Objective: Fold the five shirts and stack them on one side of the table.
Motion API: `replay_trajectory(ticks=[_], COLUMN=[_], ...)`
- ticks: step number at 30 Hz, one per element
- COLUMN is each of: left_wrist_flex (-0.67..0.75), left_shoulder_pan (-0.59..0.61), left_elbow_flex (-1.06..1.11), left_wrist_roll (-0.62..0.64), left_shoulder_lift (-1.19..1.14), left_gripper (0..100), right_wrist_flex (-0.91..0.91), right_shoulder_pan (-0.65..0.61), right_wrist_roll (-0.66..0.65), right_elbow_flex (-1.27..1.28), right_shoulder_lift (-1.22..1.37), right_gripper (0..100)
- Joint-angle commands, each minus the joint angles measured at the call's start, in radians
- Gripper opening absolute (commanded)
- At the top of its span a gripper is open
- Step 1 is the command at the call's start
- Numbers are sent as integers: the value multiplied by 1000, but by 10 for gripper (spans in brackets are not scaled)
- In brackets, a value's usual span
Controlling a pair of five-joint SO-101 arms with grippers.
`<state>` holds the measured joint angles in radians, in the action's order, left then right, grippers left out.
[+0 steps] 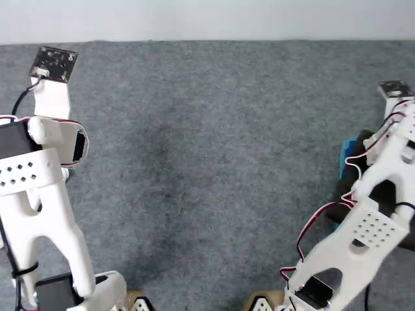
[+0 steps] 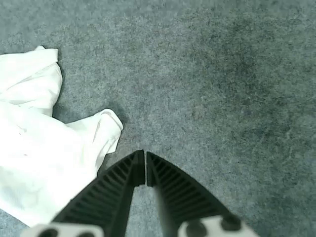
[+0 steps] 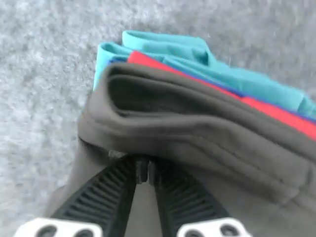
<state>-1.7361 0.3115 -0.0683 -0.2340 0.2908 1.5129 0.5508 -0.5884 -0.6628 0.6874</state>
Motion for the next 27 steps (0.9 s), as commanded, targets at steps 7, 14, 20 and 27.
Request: replay_trajectory(ticks=[7, 14, 20, 27], left_wrist_flex=[-17, -17, -14, 123], left_shoulder_pan=[-37, -72, -26, 161], left_elbow_flex=[1, 1, 76, 306], left_wrist_roll=[-3, -3, -12, -173], left_shoulder_lift=[123, 153, 146, 146], left_gripper=[14, 14, 15, 99], right_wrist_flex=[283, 283, 283, 282], right_shoulder_pan=[50, 91, 74, 36], right_wrist_roll=[51, 54, 118, 192], right_elbow_flex=[-80, 80, 334, 667], right_shoulder_lift=[-289, -406, -634, -881], right_gripper=[9, 9, 9, 9])
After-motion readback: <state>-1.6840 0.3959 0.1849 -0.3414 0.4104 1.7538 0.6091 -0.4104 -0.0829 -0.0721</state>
